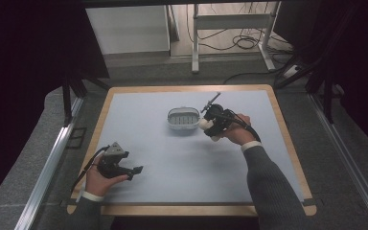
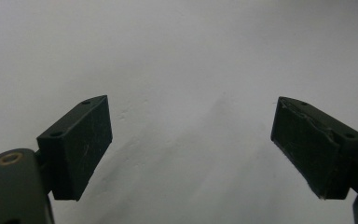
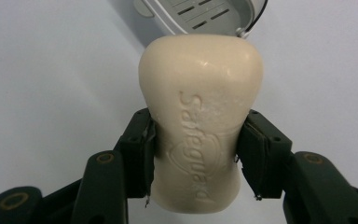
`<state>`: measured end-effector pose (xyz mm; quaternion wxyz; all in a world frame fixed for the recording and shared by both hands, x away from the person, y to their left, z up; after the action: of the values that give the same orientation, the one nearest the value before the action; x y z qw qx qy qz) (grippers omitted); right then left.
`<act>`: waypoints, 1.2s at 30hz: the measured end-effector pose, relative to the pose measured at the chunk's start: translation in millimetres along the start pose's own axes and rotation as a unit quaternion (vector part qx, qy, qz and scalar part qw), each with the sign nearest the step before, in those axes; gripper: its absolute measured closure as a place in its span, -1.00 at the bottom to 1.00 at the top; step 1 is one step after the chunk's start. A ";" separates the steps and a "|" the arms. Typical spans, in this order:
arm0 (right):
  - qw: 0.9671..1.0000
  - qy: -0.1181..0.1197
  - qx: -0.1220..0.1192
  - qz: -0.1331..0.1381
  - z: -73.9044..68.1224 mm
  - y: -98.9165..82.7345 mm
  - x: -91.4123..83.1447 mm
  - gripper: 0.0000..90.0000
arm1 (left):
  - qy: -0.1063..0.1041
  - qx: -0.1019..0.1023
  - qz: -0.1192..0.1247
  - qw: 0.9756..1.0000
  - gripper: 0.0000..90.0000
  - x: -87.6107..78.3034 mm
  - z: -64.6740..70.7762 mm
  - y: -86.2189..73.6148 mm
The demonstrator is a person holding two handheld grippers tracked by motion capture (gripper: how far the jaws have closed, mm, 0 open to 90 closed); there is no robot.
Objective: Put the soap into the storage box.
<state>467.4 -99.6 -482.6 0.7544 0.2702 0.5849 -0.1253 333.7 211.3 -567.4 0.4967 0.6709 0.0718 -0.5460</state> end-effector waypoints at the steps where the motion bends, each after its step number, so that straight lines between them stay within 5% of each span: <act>1: 1.000 0.000 0.001 0.000 0.4 0.7 -0.3 0.10 | 0.000 0.000 0.000 1.000 -0.71 -0.1 0.0 0.0; 36: 1.000 -0.007 0.012 0.005 17.9 20.4 -8.6 0.10 | 0.000 0.000 0.000 1.000 -0.71 0.5 -0.2 0.1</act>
<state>489.8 -93.8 -466.0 0.7561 0.2811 0.5764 -0.1308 334.0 211.2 -567.7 0.4967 0.6708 0.0719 -0.5460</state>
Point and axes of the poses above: each handheld gripper's, and its own axes: x roughly forward along the jaws, y roughly out of its top, z roughly to its right, the point moved 6 cm from there along x, roughly forward along the jaws, and after that the axes turned 10 degrees about -z, right-handed, at the moved point
